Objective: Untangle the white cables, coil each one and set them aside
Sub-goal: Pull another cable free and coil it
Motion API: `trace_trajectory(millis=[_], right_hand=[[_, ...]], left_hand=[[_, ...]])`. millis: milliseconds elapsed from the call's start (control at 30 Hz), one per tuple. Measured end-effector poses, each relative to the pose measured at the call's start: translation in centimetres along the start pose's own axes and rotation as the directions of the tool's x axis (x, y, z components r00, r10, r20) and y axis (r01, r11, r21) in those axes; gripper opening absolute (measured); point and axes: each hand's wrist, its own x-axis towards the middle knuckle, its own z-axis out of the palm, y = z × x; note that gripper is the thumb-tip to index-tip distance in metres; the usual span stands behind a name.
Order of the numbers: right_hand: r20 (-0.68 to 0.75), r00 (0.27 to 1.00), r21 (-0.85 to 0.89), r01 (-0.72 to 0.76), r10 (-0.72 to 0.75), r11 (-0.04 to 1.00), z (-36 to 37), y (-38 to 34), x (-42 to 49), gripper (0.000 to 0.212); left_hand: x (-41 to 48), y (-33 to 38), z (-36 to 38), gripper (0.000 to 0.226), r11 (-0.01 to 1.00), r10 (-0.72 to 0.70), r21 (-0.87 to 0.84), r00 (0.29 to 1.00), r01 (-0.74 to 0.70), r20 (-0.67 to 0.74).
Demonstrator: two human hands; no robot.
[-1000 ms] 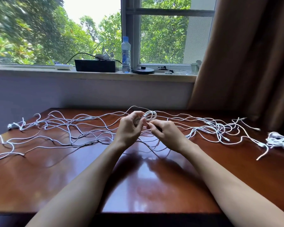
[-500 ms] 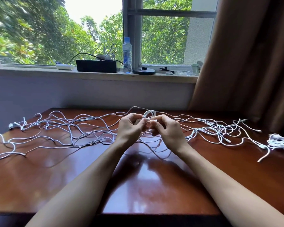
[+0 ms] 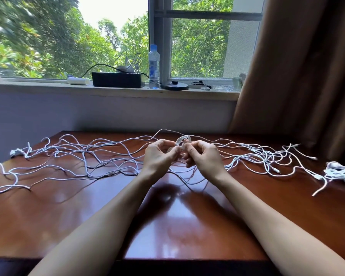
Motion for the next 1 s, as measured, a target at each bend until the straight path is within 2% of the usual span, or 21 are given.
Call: trace_trajectory(millis=[133,267,367,500,600,767,933,1000], right_hand=[[0.042,0.996,0.061,-0.082,0.080,0.995,0.2,0.0,0.2,0.020],[0.053,0.990,0.107,-0.138,0.133,0.985,0.1,-0.1,0.2,0.022],[0.043,0.986,0.124,-0.163,0.159,0.979,-0.1,-0.1,0.2,0.024],[0.011,0.984,0.137,-0.179,0.179,0.974,0.1,0.0,0.2,0.025],[-0.034,0.985,0.105,-0.166,0.170,0.981,0.1,0.4,0.4,0.029],[-0.176,0.984,-0.165,-0.049,0.019,0.985,-0.6,1.0,0.5,0.032],[-0.030,0.987,-0.249,0.146,-0.158,0.957,-0.7,0.9,0.6,0.020],[-0.003,0.984,-0.248,0.174,-0.180,0.953,-0.8,0.5,0.5,0.018]], left_hand=[[-0.1,-0.1,0.0,0.025,1.000,0.013,0.015,1.000,-0.013,0.004],[-0.1,-0.2,0.1,0.014,0.998,0.040,0.046,0.999,-0.041,0.005],[-0.1,-0.3,0.2,0.022,0.997,0.056,0.054,0.998,-0.058,0.037],[-0.1,-0.4,0.3,0.012,0.994,0.086,0.070,0.995,-0.089,0.054],[-0.2,-0.3,0.3,0.021,0.996,0.076,0.029,0.994,-0.079,0.078],[-0.2,-0.2,0.3,0.011,0.999,0.052,-0.021,0.991,-0.050,0.124],[-0.1,-0.2,0.2,0.014,0.999,0.052,-0.010,0.988,-0.051,0.145],[-0.1,-0.1,0.0,0.016,0.998,0.060,0.006,0.986,-0.061,0.158]])
